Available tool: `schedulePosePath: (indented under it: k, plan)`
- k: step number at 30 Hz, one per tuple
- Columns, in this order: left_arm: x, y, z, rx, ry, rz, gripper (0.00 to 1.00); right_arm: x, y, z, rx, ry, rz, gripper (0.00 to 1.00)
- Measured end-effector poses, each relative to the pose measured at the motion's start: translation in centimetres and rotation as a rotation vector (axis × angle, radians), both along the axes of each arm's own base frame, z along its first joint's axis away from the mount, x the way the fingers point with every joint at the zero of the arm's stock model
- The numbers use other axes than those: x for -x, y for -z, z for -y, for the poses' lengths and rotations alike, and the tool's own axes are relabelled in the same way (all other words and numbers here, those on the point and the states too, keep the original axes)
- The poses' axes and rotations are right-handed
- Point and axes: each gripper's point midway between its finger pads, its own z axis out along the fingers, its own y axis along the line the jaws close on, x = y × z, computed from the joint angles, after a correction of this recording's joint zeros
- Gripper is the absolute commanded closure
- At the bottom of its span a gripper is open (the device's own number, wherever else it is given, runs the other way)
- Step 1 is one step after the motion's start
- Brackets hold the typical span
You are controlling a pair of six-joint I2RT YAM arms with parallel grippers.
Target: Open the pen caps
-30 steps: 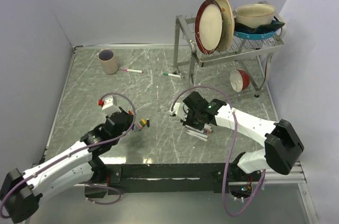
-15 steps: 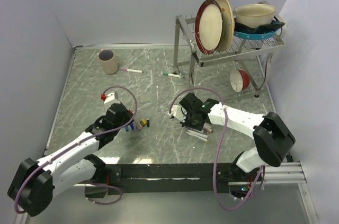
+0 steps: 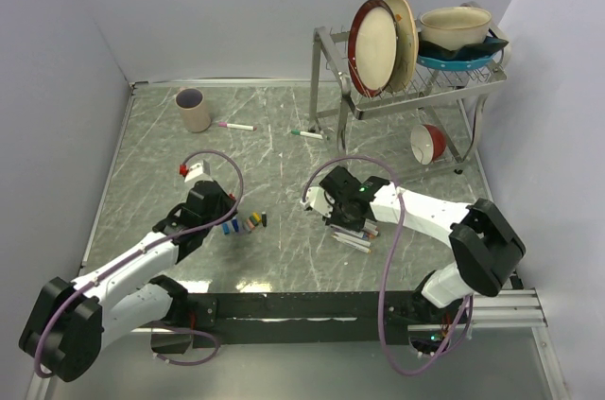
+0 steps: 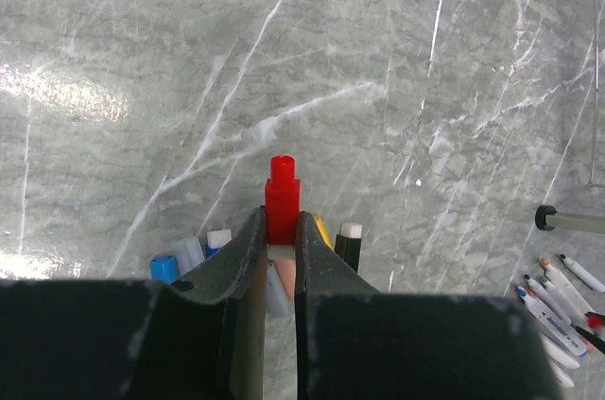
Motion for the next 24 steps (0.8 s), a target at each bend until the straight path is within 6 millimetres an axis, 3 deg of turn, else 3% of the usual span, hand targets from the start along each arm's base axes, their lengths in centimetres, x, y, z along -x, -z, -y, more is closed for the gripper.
schedulePosePath:
  k: [4,11,24]
  plan:
    - [-0.1,0.0,0.1,0.006,0.006,0.001,0.91,0.1,0.5,0.1,0.015,0.000,-0.015,0.66]
    - [-0.1,0.3,0.2,0.006,0.017,-0.010,0.87,0.1,0.7,0.3,0.020,0.001,-0.020,0.65]
    - [-0.1,1.7,0.0,-0.008,0.014,-0.058,0.70,-0.2,-0.3,0.2,-0.026,0.012,-0.008,0.62]
